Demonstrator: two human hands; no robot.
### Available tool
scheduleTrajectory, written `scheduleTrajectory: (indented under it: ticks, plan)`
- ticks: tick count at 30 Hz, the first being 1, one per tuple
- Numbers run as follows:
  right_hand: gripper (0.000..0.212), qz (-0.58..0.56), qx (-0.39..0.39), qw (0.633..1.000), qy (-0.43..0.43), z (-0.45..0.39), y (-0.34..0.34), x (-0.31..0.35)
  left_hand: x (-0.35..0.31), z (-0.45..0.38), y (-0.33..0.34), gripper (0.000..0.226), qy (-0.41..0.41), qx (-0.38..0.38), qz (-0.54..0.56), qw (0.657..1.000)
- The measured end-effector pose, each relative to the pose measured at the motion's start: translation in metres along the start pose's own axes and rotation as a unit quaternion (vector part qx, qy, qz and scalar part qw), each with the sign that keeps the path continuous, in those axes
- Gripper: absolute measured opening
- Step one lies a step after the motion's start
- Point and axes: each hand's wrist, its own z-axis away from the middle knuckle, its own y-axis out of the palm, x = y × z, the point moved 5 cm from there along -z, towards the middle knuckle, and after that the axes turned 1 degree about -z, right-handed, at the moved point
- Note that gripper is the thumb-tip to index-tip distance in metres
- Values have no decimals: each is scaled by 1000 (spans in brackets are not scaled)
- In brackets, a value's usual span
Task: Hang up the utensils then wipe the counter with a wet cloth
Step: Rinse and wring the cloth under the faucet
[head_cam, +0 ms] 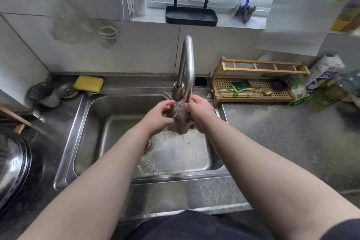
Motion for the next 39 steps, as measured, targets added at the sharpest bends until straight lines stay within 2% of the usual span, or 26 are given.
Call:
scheduleTrajectory:
  ticks: [2, 4, 7, 9, 11, 13, 15, 17, 19, 21, 25, 27, 30, 31, 34, 35, 37, 39]
  plan:
    - [29, -139, 21, 990, 31, 4, 7, 2, 12, -2, 21, 51, -13, 55, -21, 998]
    - [36, -253, 25, 966, 43, 4, 7, 0, 18, -7, 33, 31, -20, 25, 1, 999]
    - [36, -316, -27, 945, 76, -12, -12, -24, 31, -19, 41, 27, -72, -44, 184, 979]
    - [38, -289, -60, 949, 113, -19, -24, -43, 28, -20, 49, 27, -63, -56, 332, 939]
    - [33, -247, -58, 952, 170, -18, -22, -62, 23, -22, 54, 21, -25, -42, 435, 899]
    - [23, -193, -22, 957, 217, -14, -13, -79, 19, -23, 61, 11, 2, -45, 471, 881]
    - [18, -159, 41, 956, 243, -10, -1, -88, 25, -24, 63, 5, -36, -104, 502, 858]
    - [18, -73, 49, 967, 239, -18, -3, -91, 31, -22, 59, 7, -72, -167, 499, 847]
    - [36, -17, 6, 976, 216, -36, -16, -88, 34, -21, 55, 8, -85, -201, 482, 848]
    - [53, -31, -21, 978, 204, -56, -29, -80, 39, -23, 52, 11, -97, -211, 462, 856]
    - [76, -39, 11, 981, 189, -97, -36, -61, 49, -24, 56, 37, -106, -202, 407, 884]
    - [66, -24, 22, 983, 181, -108, -34, -55, 52, -22, 58, 50, -112, -197, 403, 887]
    - [38, -2, 14, 985, 171, -117, -33, -46, 49, -18, 59, 57, -119, -161, 388, 900]
    - [36, 8, 14, 985, 170, -120, -31, -45, 48, -18, 60, 59, -116, -147, 388, 902]
    - [70, 14, 67, 983, 170, -124, -14, -45, 48, -17, 55, 66, -110, -131, 376, 911]
    - [75, 11, 88, 982, 168, -126, -10, -46, 48, -17, 54, 68, -115, -124, 360, 918]
    - [78, -3, 112, 979, 168, -123, -8, -48, 45, -15, 52, 70, -130, -115, 306, 936]
    - [62, -25, 90, 979, 179, -118, -12, -58, 41, -11, 47, 77, -130, -111, 239, 956]
